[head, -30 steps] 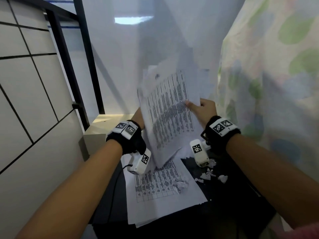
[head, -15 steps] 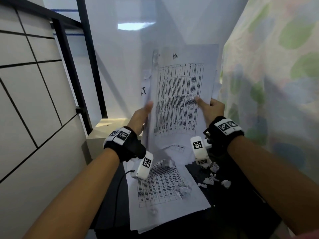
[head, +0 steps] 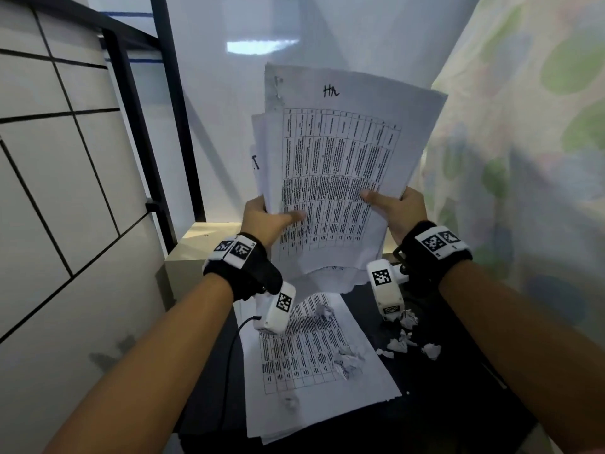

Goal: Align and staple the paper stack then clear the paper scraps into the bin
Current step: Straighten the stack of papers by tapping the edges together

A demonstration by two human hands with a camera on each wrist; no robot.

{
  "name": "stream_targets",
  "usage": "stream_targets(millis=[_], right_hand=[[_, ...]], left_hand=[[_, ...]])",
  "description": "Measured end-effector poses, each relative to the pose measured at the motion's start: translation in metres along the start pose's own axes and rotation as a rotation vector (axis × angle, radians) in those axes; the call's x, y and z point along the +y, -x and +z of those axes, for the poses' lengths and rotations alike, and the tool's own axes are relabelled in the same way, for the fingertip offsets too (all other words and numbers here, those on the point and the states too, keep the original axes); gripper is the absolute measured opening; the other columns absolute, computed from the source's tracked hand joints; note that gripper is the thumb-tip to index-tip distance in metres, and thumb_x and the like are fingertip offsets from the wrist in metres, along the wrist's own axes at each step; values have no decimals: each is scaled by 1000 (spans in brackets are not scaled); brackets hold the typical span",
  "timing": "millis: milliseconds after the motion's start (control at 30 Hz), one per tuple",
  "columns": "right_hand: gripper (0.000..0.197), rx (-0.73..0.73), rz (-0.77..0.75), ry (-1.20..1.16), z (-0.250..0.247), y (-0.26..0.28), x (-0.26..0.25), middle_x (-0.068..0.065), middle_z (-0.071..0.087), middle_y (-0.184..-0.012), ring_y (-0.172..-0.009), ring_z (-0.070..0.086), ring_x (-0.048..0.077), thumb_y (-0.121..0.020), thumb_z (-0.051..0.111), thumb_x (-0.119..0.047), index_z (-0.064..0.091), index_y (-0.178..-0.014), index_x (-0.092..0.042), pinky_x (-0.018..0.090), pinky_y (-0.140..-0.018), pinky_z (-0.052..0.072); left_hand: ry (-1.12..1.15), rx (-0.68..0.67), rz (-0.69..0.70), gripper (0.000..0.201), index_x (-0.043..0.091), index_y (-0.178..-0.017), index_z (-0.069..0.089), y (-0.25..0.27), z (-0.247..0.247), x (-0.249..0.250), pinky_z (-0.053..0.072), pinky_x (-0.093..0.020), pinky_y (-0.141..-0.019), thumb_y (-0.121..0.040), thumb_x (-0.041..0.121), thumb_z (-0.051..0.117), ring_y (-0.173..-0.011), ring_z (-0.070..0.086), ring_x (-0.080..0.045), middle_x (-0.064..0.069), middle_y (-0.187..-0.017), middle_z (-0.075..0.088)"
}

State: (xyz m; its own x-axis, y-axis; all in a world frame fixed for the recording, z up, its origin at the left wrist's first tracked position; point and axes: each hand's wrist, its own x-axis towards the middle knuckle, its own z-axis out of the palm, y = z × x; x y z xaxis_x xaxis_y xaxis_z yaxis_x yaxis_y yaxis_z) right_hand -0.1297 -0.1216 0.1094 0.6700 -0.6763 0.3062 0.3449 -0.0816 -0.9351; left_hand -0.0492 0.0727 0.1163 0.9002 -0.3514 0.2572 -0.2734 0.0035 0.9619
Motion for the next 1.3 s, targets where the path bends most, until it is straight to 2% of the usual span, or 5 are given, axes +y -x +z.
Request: stream_targets(millis=[533,667,867,1067,1300], right_hand=[[18,-91,76,85,-8,-19,23,-5,73,-61,-58,69,10,-66,78,5,67,-76,-4,25,-59,54],[19,-143,136,77,-12,-25,39,-1,75,-69,-72,71,21,-66,78,7,69,-82,2,38,-79,56],[23,-277,102,53,-2,-33,38,-15,73,-65,-64,70,-1,-72,70,11,67,-78,-11,10,-52,52],[23,-162,56,94,12,-46,41,10,72,-85,-95,66,33,-66,77,9,70,-81,-7,45,-89,52],[16,-27,-98,137,31,-33,13,5,68,-84,-66,66,6,-73,77,-4,69,-86,-7,29,-71,56]], left_hand=[[-2,-102,-4,21,15,-82,59,-17,-11,-11,46,-13,-58,-74,7,77,-74,59,-13,2,-78,62],[-32,-107,-97,22,14,-77,59,-23,-13,-29,46,-15,-63,-71,8,79,-69,58,-9,-1,-76,62],[-29,-9,-152,32,4,-71,55,-42,-16,-37,51,-30,-60,-66,16,84,-64,56,-20,-9,-69,59],[-25,84,-107,135,-1,-131,48,-78,-21,-62,46,-48,-102,-19,62,88,-118,57,-35,-19,-129,59],[-209,201,174,47,-5,-120,50,-55,-12,-7,47,-19,-85,-84,17,69,-100,58,-24,-8,-110,56]])
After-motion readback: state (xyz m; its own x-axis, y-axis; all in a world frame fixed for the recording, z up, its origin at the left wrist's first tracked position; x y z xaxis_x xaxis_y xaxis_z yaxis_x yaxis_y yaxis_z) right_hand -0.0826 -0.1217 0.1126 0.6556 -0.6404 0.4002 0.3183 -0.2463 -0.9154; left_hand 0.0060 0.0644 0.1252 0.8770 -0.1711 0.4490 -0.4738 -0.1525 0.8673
